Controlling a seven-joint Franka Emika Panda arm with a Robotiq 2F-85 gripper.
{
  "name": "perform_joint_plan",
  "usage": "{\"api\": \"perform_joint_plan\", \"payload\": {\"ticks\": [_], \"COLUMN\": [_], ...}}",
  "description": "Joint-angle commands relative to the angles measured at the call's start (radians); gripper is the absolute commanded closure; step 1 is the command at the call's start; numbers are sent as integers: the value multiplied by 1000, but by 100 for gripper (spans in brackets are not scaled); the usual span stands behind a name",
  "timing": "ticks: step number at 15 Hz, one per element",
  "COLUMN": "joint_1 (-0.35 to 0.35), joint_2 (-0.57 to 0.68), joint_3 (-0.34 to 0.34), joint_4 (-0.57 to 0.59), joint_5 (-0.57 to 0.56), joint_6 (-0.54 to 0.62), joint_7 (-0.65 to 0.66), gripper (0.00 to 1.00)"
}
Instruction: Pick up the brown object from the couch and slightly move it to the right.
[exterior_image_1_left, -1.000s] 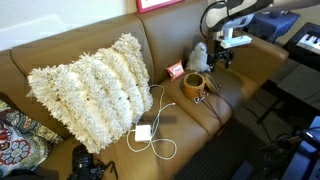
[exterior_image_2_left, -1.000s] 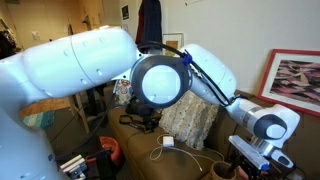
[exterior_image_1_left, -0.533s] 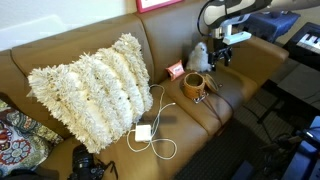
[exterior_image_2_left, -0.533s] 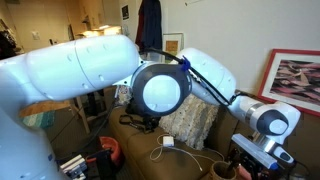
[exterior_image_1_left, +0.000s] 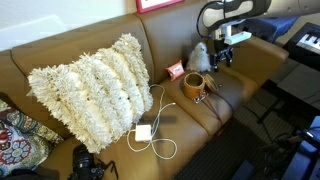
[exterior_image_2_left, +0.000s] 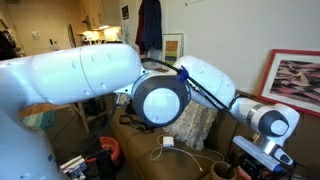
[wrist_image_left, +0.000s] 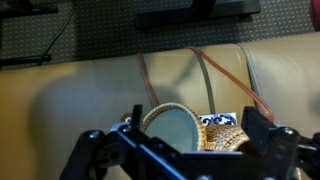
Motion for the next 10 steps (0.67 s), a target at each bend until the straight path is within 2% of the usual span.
{"api": "perform_joint_plan", "payload": {"ticks": [1, 2, 3, 5, 8, 10], "joint_1": [-31, -39, -33, -35, -24, -16], "joint_2": [56, 65, -91, -108, -207, -277], "joint_3": [33, 48, 61, 89, 118, 133], "joint_4": [92, 103, -3, 0, -11, -23], "joint_5": [41, 63, 89, 136, 164, 170], "joint_6": [28, 55, 35, 89, 137, 122], "joint_7": [-5, -7, -10, -18, -50, -51], "gripper": [0, 0, 0, 0, 0, 0]}}
